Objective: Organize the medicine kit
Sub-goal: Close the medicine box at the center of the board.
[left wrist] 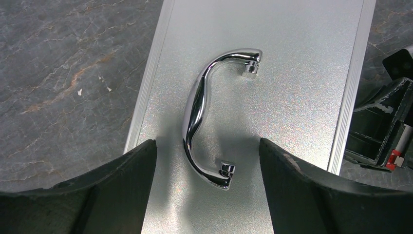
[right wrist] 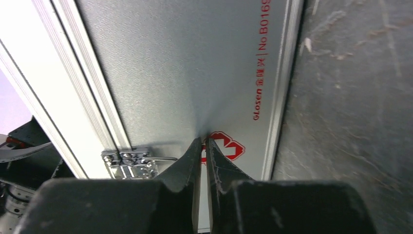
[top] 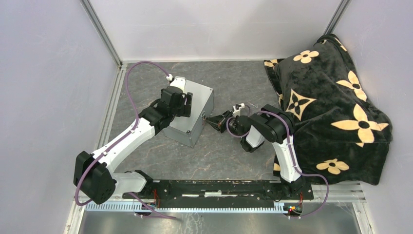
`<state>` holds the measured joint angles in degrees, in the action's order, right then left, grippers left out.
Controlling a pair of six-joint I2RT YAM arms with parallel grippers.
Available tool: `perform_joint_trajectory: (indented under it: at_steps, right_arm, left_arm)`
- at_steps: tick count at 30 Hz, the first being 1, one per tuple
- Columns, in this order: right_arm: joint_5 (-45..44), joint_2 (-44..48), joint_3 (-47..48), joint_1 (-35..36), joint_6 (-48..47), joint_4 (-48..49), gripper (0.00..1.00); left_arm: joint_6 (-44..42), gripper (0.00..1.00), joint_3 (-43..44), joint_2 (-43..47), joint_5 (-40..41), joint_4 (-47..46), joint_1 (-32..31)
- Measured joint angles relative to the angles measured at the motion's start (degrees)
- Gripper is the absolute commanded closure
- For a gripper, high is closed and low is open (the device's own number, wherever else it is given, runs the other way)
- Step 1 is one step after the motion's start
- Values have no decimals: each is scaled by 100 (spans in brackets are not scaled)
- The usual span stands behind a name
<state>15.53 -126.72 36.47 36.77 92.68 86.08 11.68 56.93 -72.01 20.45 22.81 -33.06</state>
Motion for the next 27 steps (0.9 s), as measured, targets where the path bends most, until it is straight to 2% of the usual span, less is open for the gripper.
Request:
perform_joint_trajectory:
  at_steps: [5,27]
  right_arm:
    - [105,-87,190,15,57,2,100]
    - [310,129,138,63,2,-44,100]
  left_arm:
    - [0,18,0,-20,2,-31,22]
    - [0,20,2,-48,-2,-70,26]
